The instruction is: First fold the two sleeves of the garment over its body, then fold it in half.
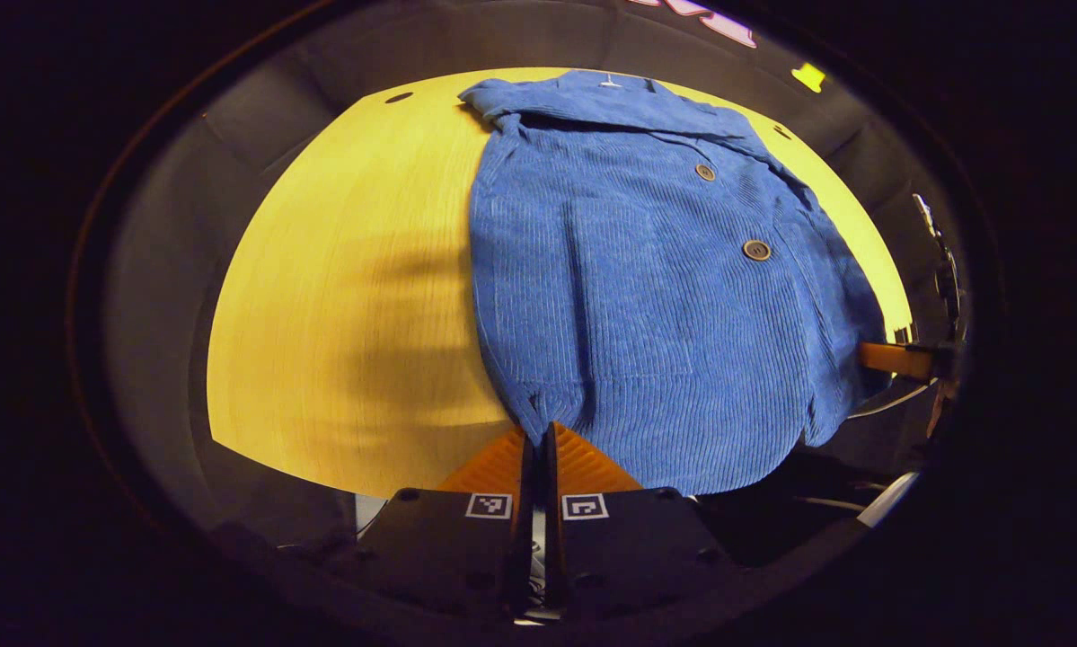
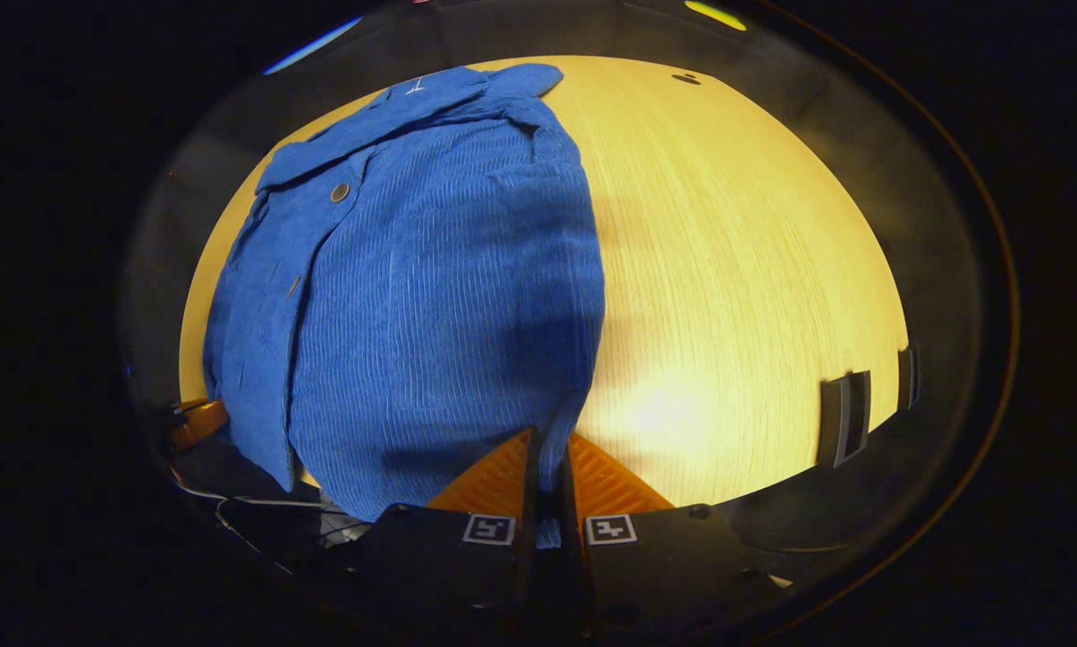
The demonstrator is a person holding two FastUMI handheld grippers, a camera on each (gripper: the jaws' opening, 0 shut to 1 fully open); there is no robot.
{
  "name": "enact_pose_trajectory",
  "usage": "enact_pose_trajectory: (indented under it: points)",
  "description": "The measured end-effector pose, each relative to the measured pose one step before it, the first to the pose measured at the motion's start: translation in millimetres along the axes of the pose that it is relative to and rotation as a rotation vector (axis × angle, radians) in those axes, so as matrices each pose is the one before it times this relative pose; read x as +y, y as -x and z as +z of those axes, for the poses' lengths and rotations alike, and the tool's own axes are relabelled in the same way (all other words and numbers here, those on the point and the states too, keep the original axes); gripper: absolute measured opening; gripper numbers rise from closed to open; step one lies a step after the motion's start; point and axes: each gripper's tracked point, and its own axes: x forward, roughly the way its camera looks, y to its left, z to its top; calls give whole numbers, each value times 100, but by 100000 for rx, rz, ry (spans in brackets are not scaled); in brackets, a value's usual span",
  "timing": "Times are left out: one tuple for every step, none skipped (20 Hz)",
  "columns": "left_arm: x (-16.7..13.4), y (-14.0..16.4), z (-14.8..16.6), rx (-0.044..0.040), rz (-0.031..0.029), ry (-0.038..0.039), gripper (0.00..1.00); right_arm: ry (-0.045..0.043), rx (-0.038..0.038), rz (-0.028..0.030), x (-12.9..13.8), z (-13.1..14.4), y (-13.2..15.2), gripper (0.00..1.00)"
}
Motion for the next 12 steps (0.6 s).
enact_pose_trajectory:
  points:
    - [-2,112,-175,1684,-588,1018,4,-2341,-247,643,15,47,-288,9]
    - [-176,-286,310,-548,-1858,1023,0,-846,-47,593,-88,3,-43,3]
    - [-442,-53,-14,795,-3890,2733,0,-236,431,703,72,-78,70,3]
    - [-496,452,-142,1287,-5085,2465,0,-926,134,1362,131,33,19,3]
    - [-379,408,5,205,-3647,1534,0,-1744,2027,2255,292,-432,197,3]
    - [18,237,424,-1052,-1734,125,0,-2152,591,2862,542,-20,432,3]
    - [-82,594,297,-1070,-226,-789,0,-856,-750,1955,488,183,588,3]
    - [23,755,256,-1541,710,-842,0,210,-942,1306,383,335,641,3]
    - [31,703,267,-1306,731,-246,0,293,-1393,1843,594,306,799,3]
    - [-77,635,109,-1297,-216,640,0,264,-1314,1709,694,378,698,4]
    - [-392,613,73,-793,-1370,962,0,278,-924,1921,777,284,778,3]
    - [-286,611,-40,-638,-1175,392,0,300,-1413,2111,946,385,713,3]
